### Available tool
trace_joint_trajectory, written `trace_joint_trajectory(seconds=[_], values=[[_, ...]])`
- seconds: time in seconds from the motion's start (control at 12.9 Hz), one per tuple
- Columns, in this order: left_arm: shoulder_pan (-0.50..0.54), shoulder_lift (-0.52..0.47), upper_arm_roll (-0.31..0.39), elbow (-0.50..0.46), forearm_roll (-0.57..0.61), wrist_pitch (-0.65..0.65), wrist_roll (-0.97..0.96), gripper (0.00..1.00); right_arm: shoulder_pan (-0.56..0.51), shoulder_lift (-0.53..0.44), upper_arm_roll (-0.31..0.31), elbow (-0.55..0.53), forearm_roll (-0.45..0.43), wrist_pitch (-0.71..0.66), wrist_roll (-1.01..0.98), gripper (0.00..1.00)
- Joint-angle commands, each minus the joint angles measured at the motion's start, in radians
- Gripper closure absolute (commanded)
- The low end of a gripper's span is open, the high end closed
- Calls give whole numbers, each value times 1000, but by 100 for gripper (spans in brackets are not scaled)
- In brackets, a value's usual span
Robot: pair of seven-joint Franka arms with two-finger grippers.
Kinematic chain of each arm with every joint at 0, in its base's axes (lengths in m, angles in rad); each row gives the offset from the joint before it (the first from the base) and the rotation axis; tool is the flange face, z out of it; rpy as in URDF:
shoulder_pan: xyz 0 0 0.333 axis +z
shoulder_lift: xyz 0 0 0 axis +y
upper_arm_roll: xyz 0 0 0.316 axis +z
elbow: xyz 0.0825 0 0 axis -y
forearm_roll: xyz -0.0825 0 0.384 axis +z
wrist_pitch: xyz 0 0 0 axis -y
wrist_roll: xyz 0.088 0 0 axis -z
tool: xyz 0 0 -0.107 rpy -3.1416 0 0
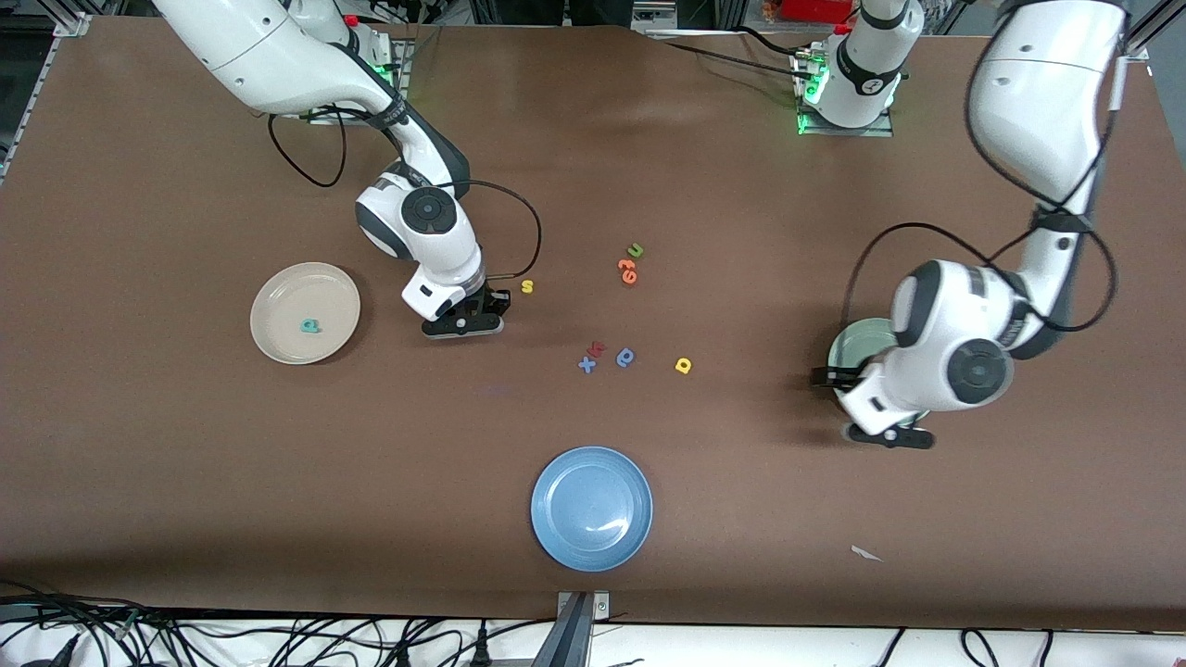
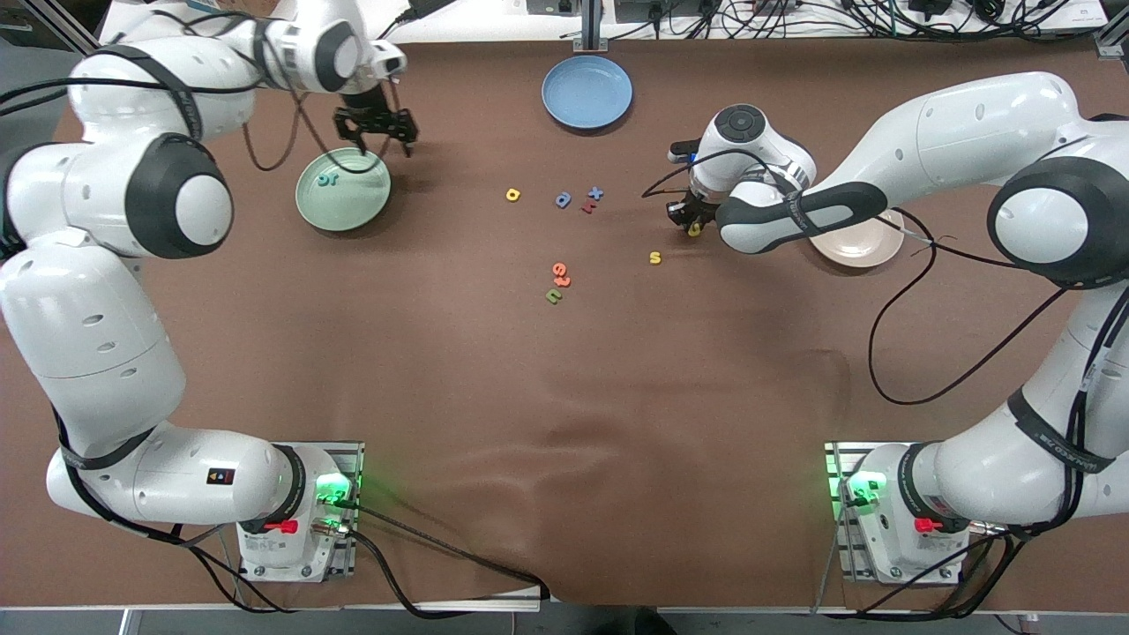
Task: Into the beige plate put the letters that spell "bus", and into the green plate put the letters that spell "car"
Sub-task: 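Grasp the yellow u with the right gripper while the left gripper grasps the o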
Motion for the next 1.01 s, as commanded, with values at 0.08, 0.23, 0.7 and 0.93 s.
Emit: trace_joint_trajectory(seconds=[0.08,0.23,0.7,0.93], values=[[-167,50,12,32,-18,111,-333,0,-40,-68,-10,-7,-23,-89,-96,95],[-212,70,14,32,-19,171,-433,0,-98,-134,-6,-37,-14,-133,-222,95],[-315,135,14,29,-18,289,-597,4,-299,-291,-3,-194,-13,-156,-549,95],[-321,141,14,27,-19,289,-606,12,-347,-337,-3,-252,-13,-173,-581,93]])
